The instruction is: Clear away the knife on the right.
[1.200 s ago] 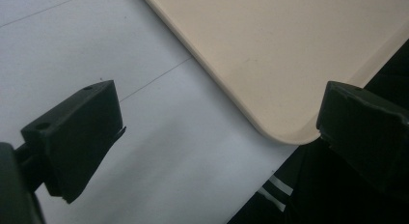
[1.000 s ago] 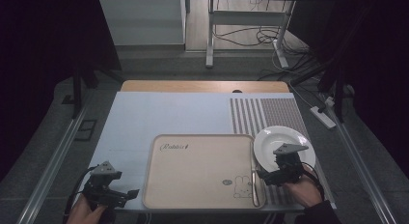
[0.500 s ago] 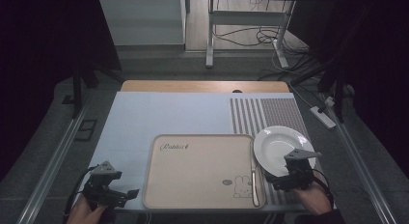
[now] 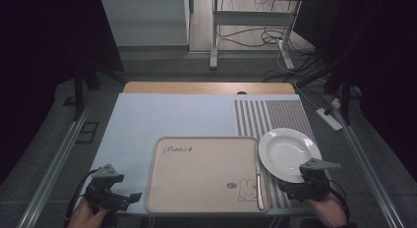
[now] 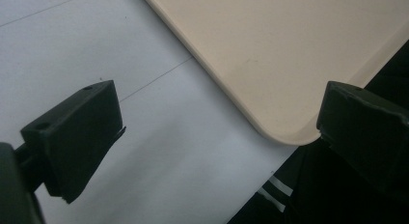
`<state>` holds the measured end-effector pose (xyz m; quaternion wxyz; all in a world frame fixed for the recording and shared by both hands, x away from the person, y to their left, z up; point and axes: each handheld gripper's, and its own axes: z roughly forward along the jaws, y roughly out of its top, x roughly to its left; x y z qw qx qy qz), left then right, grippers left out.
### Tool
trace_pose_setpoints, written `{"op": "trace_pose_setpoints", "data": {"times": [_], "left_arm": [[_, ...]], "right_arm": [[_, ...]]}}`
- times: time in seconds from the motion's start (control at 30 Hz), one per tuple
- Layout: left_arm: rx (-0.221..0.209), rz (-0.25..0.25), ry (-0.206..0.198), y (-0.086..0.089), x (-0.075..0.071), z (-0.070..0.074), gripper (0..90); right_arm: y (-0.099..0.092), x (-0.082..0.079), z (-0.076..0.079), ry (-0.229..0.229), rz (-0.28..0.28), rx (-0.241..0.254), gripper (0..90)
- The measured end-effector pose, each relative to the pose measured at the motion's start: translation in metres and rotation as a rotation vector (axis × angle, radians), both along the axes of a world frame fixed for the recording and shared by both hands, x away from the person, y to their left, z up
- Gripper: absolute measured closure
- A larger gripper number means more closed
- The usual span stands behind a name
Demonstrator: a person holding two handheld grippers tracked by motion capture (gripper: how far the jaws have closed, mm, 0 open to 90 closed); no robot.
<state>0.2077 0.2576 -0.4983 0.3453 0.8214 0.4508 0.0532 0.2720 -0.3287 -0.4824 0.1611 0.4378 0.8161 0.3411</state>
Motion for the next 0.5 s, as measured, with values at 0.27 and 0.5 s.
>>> {"op": "trace_pose_setpoints", "data": {"times": [0.27,0.5], "left_arm": [[0.001,0.001,0.000,0.000,0.000,0.000,2.4],[0.000,0.002,0.000,0.000,0.000,0.000,2.4]], "right_arm": [[-0.013,-0.011,0.001,-0.009,-0.031,0.013,0.0],[-0.018,-0.015,0.002,-0.018,-0.047,0.015,0.0]]}}
